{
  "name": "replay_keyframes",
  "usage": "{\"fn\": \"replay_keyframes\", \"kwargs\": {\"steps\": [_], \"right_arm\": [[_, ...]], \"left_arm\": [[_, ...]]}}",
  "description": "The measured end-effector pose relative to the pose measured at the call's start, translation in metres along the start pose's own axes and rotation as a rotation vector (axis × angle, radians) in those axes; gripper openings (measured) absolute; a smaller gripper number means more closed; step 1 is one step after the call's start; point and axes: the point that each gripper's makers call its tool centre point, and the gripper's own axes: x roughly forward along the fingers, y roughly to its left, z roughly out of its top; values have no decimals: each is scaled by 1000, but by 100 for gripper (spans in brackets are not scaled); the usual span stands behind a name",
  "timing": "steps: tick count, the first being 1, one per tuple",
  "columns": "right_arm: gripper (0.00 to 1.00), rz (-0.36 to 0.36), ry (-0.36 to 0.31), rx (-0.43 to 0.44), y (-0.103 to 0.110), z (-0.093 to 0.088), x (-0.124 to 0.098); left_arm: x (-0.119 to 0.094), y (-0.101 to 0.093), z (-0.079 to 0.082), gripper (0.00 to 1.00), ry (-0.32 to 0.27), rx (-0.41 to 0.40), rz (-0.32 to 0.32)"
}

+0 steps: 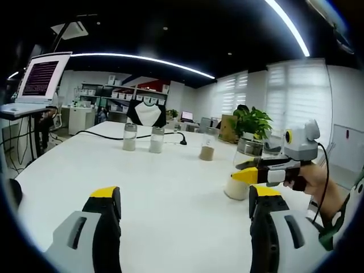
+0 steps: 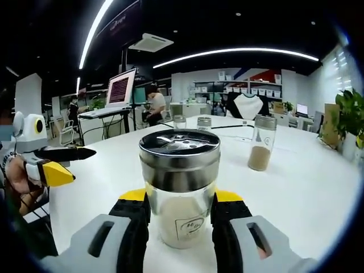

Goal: Rotate the seasoning bottle until the label or dispensing opening points toward the visible target arrow and the bottle remains upright within the marked orientation range

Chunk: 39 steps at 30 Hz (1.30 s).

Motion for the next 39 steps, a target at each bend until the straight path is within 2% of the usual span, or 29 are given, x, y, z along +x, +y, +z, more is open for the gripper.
{"fn": "replay_keyframes", "kwargs": {"steps": [7,24,28,31,35,39], "right_arm": [[40,-31,9,11,-1,-1,0],[41,-54,29,25,-4,-2,1],[41,-29,41,11,-5,-4,1],[51,-26,37,16,-8,-4,0],[51,7,25,7,-10,2,-4],[50,51,54,-12,-6,-2,-4]], "left_arm": [[0,-1,0,98,1,3,-4],[-2,3,1,98,-2,1,5],[-1,3,0,98,0,-9,6],[-1,2,-1,98,3,-7,3],[0,1,-1,98,4,-9,-1],[-1,2,-1,98,4,-10,3]]}}
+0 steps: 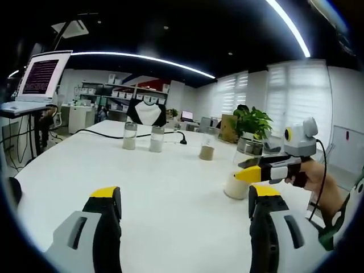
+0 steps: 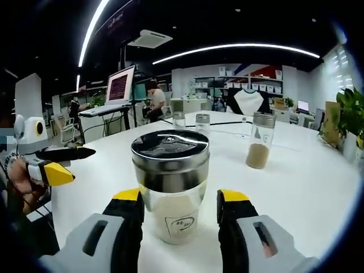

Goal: Rotate the seasoning bottle until the label or dispensing opening points toward the visible target arrow and the bottle remains upright within the marked orientation range

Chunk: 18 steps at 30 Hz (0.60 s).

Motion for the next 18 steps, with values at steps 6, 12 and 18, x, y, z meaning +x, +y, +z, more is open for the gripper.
{"fn": "replay_keyframes", "kwargs": {"steps": [6,12,18], "right_arm": [[52,87,34,-38,8,1,-1],[52,203,56,-63,12,0,-1],[51,296,33,-101,10,-1,2]], "left_arm": [[-1,1,2,98,-4,1,3],[-1,1,1,98,-3,-3,3],[-2,3,3,98,-8,-1,10]]}}
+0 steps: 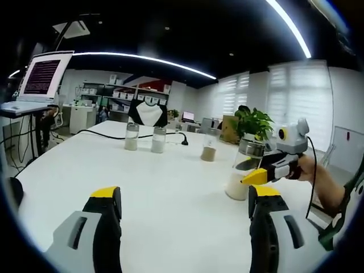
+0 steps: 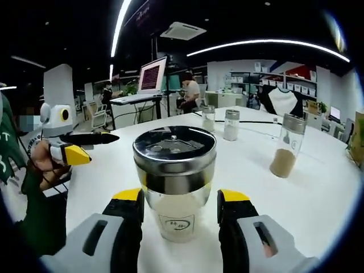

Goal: Rotate the seasoning bottle until the label or dispensing opening points toward the visible target arrow and the bottle remains upright within the marked orientation range

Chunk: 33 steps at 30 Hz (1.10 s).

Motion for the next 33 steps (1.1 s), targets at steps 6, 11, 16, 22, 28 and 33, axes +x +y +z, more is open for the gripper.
{"fn": "replay_keyframes", "kwargs": {"steps": [6,11,16,22,28,33], "right_arm": [[52,94,-4,-73,8,0,0],[51,123,0,-56,5,-2,1],[51,131,-3,-43,5,-2,3],[50,162,-2,-50,6,-2,5],[42,189,1,-71,11,-3,6],[41,195,-4,-74,11,-5,7]], "left_arm": [[0,-1,0,98,1,1,-1],[1,-3,0,98,1,5,-8],[1,-2,0,98,1,5,-8],[0,-1,0,97,4,9,-7],[0,1,0,97,3,8,-3],[1,0,1,97,4,7,-4]]}}
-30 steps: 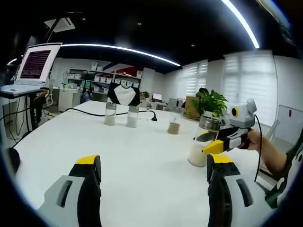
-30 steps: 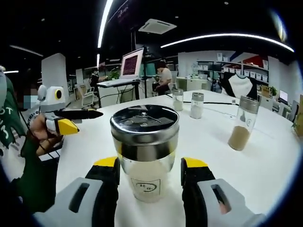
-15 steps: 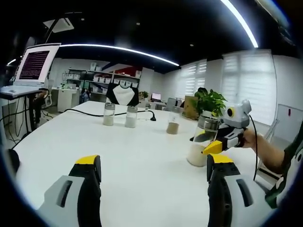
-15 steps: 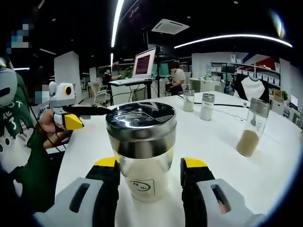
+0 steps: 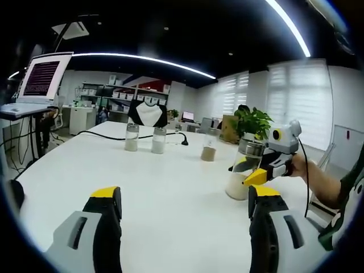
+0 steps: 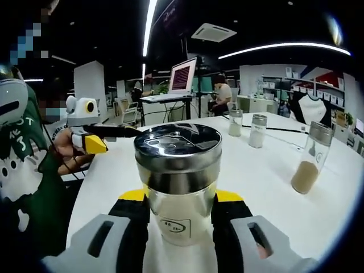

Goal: Rotate the seasoning bottle until the label or dispensing opening points toward the visible target arrow and the bottle remains upright within the marked orientation range

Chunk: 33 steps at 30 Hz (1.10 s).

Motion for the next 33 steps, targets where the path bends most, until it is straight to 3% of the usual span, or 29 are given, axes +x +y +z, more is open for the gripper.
{"fn": "replay_keyframes", "kwargs": {"steps": [33], "right_arm": [[41,-81,-14,0,1,2,-1]], "left_arm": [[0,-2,0,97,1,-8,-2]]}}
